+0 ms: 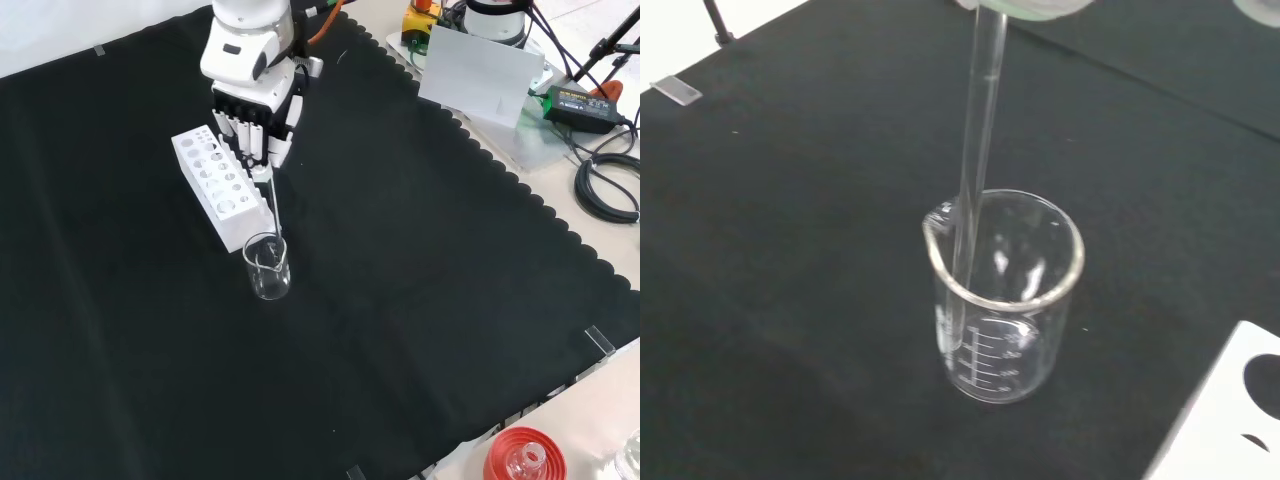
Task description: Stir in the beaker to the left of the white test tube rack with the glass rod.
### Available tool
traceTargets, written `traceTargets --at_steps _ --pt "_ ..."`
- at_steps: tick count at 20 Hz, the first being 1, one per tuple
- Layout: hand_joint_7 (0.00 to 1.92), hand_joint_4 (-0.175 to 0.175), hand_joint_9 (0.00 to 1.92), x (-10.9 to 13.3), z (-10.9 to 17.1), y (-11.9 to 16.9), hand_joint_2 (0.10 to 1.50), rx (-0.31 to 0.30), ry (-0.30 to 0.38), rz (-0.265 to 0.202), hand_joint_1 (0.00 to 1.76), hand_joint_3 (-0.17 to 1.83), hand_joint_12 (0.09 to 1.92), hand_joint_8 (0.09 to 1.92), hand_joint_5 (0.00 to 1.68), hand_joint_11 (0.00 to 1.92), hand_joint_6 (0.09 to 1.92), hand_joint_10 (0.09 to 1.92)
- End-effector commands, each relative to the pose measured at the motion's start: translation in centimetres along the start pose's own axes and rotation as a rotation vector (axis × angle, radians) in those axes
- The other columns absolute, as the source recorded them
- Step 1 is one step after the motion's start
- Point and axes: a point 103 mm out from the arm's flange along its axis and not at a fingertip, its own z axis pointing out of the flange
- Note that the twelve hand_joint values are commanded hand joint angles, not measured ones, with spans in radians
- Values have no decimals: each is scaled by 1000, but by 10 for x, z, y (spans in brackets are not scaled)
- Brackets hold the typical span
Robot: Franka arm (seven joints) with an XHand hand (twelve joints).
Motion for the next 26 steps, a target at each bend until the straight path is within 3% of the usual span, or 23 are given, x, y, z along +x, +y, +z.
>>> traceTargets --at_steps 1,8,10,14,20,26 --pt "1402 -175 1750 4 -5 15 1048 -4 8 -26 1327 -175 717 574 1410 1612 87 476" --pt "1402 -175 1750 -15 -8 25 1048 -12 2 -25 1327 -175 717 574 1411 1612 87 477" --pt "1402 -175 1750 -30 -8 26 1048 -13 27 -24 1328 -175 717 574 1411 1612 87 477" --pt "1402 -175 1750 -50 -7 18 1048 -14 8 0 1327 -175 718 573 1411 1612 87 477" --pt "1402 -175 1750 -43 -5 -6 1048 -6 0 31 1327 -175 719 573 1411 1612 87 477" --pt "1403 -175 1750 -20 -2 -20 1048 3 1 29 1327 -175 719 573 1411 1611 87 478"
